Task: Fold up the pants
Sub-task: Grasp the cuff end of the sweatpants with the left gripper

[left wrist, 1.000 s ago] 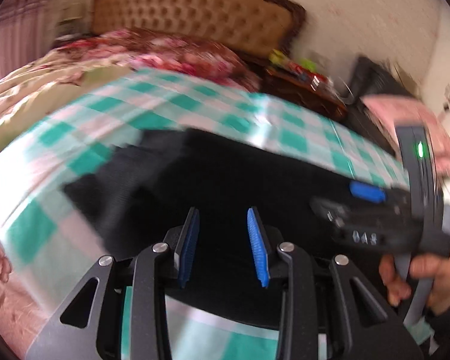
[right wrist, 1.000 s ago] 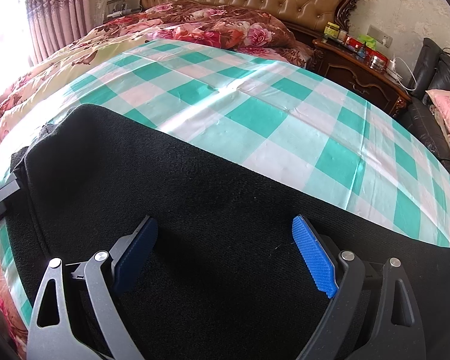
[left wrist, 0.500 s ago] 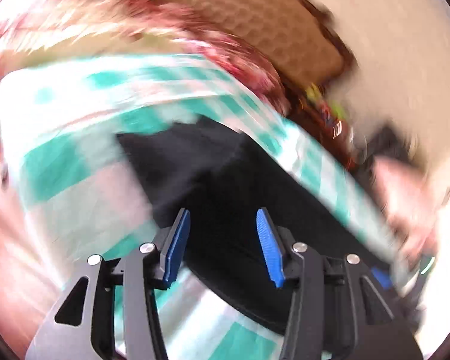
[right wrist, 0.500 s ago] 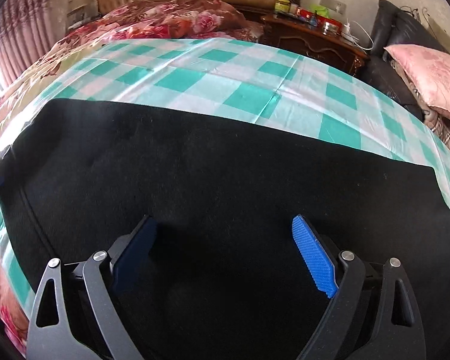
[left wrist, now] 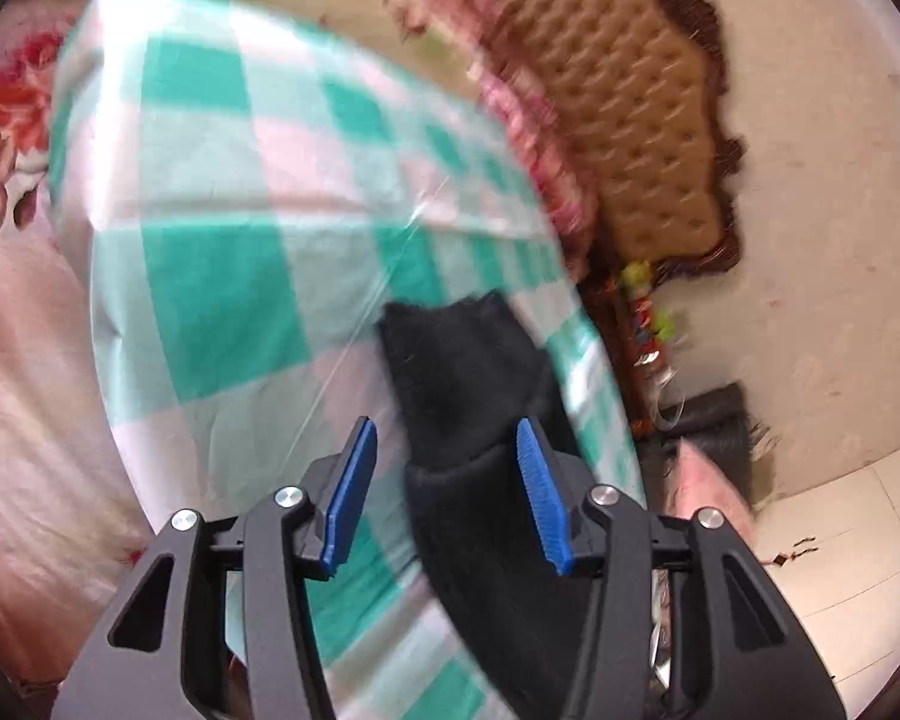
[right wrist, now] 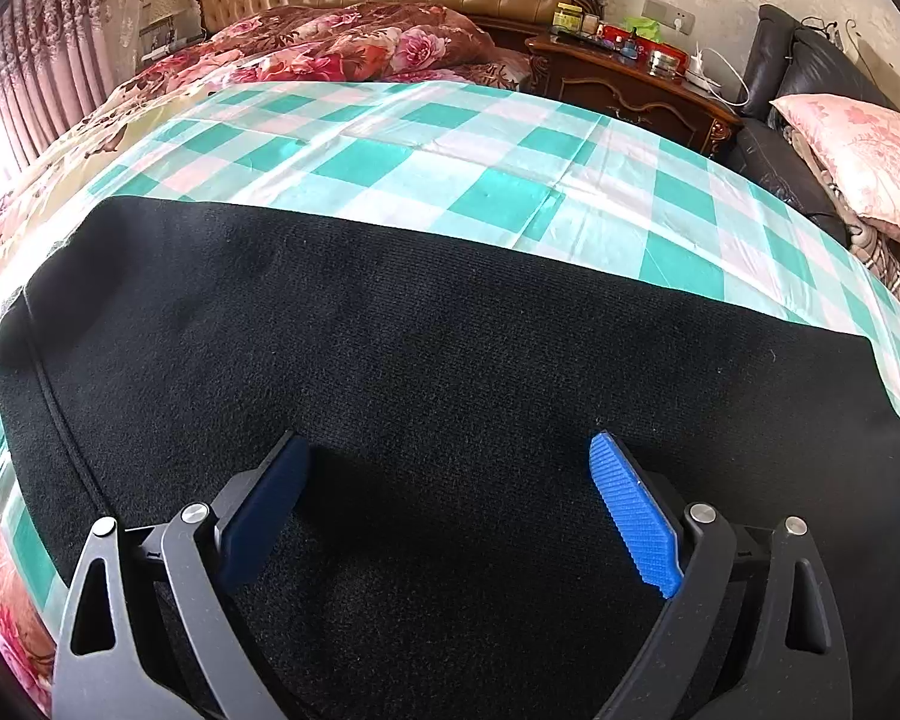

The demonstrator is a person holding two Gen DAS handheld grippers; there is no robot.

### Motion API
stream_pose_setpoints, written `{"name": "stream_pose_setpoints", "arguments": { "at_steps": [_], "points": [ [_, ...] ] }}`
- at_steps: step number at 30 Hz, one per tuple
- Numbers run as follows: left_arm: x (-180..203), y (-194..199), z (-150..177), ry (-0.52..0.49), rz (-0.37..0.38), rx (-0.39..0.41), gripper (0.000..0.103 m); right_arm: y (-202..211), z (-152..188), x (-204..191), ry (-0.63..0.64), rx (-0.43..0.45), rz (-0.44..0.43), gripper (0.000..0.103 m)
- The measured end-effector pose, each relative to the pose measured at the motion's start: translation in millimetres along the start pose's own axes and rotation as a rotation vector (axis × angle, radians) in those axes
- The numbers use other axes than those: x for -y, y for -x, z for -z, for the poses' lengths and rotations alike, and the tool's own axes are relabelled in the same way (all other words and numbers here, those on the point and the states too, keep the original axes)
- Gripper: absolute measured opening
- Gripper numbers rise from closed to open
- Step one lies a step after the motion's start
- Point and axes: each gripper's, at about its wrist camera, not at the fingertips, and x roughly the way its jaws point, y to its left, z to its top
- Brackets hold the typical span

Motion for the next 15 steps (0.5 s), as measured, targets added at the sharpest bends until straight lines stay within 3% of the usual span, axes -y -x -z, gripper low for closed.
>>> {"name": "stream_pose_setpoints", "arguments": {
  "at_steps": [2, 3, 9, 10, 11, 12, 15],
  "points": [
    [-3, -12, -4, 0.032, 0.029, -0.046, 0.051, 0, 0, 0, -0.001, 0.000, -0.002, 0.091],
    [-4, -19, -6, 0.038, 0.008, -0.062, 0.050, 0, 0, 0, 0.000, 0.000, -0.002, 0.091],
    [-2, -38, -23, 0.088, 0.007, -0.078, 0.049, 0, 0, -1, -0.001, 0.001, -0.001, 0.091],
    [-4, -41, -27, 0.091, 0.009, -0.077, 0.045, 0, 0, -1, -0.001, 0.001, -0.001, 0.091],
    [-4, -46, -30, 0.095, 0.002, -0.077, 0.026, 0, 0, -1, -0.001, 0.001, -0.001, 0.091],
    [-8, -52, -33, 0.105, -0.003, -0.083, 0.016, 0, 0, -1, -0.002, 0.001, -0.002, 0.091],
    [-7, -56, -39, 0.081, 0.035, -0.073, 0.011, 0, 0, -1, -0.005, -0.001, -0.013, 0.092]
  ]
}}
